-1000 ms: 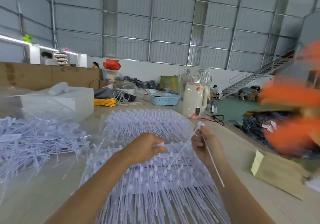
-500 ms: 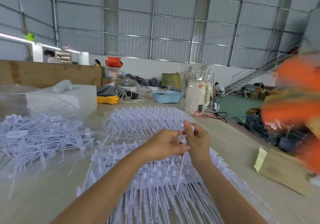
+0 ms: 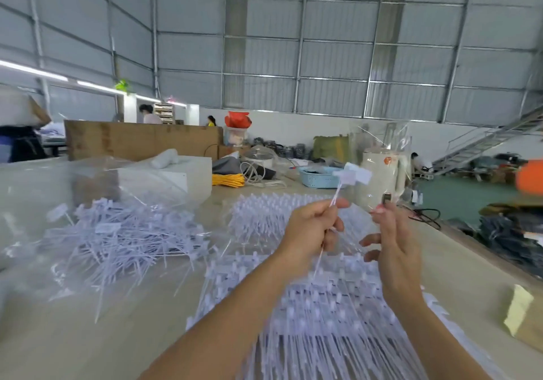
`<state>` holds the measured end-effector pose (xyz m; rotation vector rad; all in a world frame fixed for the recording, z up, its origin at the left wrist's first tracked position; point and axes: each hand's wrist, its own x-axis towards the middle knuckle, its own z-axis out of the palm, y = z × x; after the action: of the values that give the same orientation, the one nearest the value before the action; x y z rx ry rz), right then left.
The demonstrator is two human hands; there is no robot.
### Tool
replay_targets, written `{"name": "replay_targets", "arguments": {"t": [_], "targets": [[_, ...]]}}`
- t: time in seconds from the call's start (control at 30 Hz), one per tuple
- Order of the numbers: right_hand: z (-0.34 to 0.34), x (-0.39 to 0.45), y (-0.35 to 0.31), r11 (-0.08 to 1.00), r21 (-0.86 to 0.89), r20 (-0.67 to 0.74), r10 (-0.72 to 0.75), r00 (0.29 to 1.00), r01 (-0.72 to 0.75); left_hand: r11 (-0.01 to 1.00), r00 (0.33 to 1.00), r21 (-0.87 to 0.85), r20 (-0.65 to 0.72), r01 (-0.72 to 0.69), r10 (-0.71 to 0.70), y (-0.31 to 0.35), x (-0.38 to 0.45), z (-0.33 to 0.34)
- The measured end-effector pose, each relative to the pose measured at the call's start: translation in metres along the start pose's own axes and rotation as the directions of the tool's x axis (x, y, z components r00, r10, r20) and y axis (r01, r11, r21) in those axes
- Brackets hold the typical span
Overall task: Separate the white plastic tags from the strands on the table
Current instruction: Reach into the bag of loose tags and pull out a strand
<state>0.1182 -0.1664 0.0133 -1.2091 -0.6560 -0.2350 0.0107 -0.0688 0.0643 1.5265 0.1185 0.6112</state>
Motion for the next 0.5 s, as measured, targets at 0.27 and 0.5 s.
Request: {"name": "replay_targets", "arguments": {"t": [0.27,0.5], "targets": [[0.002,-0.001,0.029,0.981,-0.116,0.019,0.157,0.987,-0.154,0.189,0.92,0.924,-0.275,0.333,-0.279,0.087,-0.043,-0.193],[0.006,-0.002,0.033,0.978,-0.104,0.03,0.184,0.982,-0.18,-0.036,0.702,0.708,-0.705,0.706,-0.101,0.015,-0.038,-0.24]]}}
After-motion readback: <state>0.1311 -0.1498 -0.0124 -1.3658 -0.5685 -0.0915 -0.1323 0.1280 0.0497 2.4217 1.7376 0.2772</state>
